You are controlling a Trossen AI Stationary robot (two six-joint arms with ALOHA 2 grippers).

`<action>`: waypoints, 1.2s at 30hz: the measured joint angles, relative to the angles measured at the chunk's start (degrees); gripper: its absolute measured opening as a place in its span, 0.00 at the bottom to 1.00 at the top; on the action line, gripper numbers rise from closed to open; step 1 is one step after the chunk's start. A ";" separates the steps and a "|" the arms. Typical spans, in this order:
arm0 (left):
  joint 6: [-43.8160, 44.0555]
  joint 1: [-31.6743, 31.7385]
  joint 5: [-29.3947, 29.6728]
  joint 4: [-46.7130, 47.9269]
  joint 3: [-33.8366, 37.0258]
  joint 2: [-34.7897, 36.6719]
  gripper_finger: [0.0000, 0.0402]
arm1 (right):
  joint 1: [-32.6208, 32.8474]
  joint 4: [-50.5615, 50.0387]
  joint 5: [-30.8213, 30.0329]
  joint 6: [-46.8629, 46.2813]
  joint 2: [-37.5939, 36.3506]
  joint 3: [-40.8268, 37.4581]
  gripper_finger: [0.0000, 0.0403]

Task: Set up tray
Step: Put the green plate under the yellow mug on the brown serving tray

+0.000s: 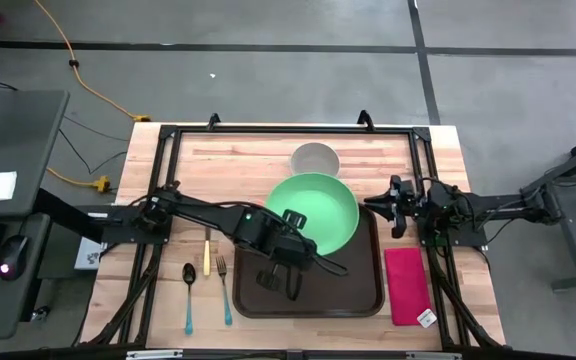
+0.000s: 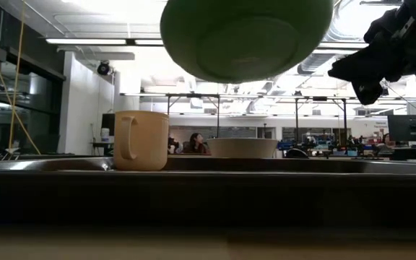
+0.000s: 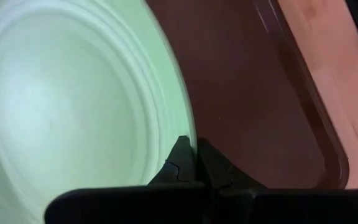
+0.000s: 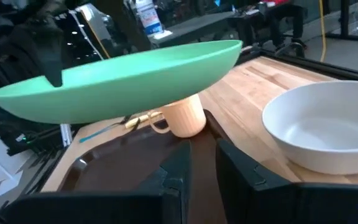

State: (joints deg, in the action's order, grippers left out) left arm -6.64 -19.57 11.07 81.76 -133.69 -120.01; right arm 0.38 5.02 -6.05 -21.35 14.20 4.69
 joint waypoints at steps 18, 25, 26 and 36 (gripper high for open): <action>4.16 -2.54 0.84 0.34 -0.19 -1.21 0.03 | 0.00 -0.02 -2.30 1.93 -1.18 0.00 0.13; 4.94 -3.48 0.35 -1.95 -0.22 -2.41 0.03 | 0.00 -0.04 -2.40 2.14 -1.16 0.02 0.12; 5.00 -3.50 0.46 -2.64 -0.31 -2.71 0.03 | 0.00 -0.04 -2.42 2.15 -1.16 0.02 0.12; 3.84 -4.91 -1.39 -5.10 -0.19 -5.96 0.03 | 0.00 -0.04 -2.68 2.34 -1.15 0.02 0.12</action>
State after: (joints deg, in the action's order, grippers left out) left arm -2.79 -24.49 9.68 76.66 -133.88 -125.97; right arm 0.38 4.98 -8.72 -19.01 13.05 4.71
